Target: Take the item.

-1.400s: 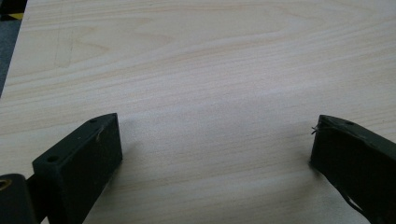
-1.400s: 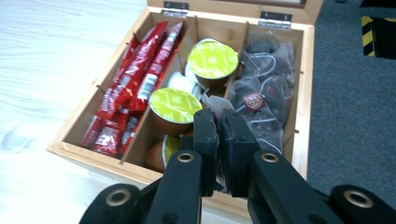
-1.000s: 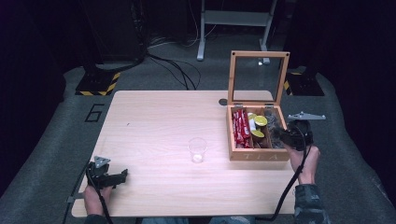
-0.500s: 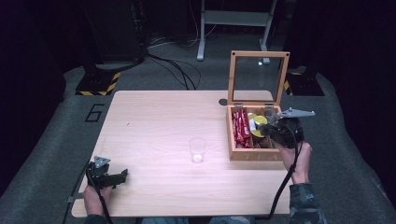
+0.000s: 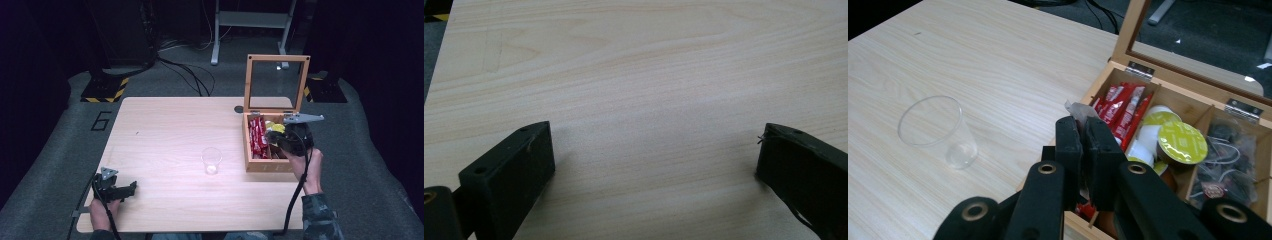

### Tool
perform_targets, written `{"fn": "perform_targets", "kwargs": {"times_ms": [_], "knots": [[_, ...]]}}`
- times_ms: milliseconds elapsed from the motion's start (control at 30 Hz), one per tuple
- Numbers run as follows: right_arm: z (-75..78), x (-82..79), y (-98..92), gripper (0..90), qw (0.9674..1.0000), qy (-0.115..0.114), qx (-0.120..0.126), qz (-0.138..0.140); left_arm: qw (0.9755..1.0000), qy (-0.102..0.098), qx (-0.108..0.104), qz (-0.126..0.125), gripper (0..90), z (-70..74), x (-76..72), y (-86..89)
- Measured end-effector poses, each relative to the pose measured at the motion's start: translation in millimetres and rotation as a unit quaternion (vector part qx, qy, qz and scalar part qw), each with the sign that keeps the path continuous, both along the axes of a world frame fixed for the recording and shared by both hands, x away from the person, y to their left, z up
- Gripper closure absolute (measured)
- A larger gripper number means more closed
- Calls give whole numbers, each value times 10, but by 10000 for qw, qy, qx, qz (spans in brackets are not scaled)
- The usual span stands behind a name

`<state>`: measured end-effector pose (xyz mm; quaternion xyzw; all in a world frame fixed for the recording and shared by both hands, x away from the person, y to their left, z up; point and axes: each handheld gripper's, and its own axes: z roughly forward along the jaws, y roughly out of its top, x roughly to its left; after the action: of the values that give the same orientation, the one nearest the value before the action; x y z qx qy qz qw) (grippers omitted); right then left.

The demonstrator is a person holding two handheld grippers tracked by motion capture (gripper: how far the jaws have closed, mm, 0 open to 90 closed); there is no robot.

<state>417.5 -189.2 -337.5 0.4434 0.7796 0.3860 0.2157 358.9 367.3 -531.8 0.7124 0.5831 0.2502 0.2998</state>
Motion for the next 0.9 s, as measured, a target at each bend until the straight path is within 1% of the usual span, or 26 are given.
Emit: {"fn": "perform_targets", "kwargs": {"times_ms": [233, 500, 700, 733, 767, 833, 900], "knots": [[21, 40, 182, 859, 9997, -9, -26, 241, 10000, -19, -5, 0, 20, -3, 0, 0], [37, 60, 306, 859, 9993, -3, -2, 369, 10000, 3, -4, -7, 20, 0, 0, 1], [18, 86, 410, 859, 9988, 14, 7, 496, 10000, -21, -10, -1, 20, -3, 0, 0], [18, 86, 410, 859, 9988, 14, 7, 496, 10000, 35, 0, -18, 20, 5, -1, 3], [13, 93, 441, 859, 9986, 22, 2, 527, 10000, -21, -9, -1, 20, -3, 0, 0], [11, 97, 470, 859, 9984, 38, -2, 566, 10000, 3, -2, -7, 20, 1, 0, 1], [7, 100, 500, 859, 9983, 58, 6, 582, 10000, -16, -5, -2, 20, -2, 0, 0]]}}
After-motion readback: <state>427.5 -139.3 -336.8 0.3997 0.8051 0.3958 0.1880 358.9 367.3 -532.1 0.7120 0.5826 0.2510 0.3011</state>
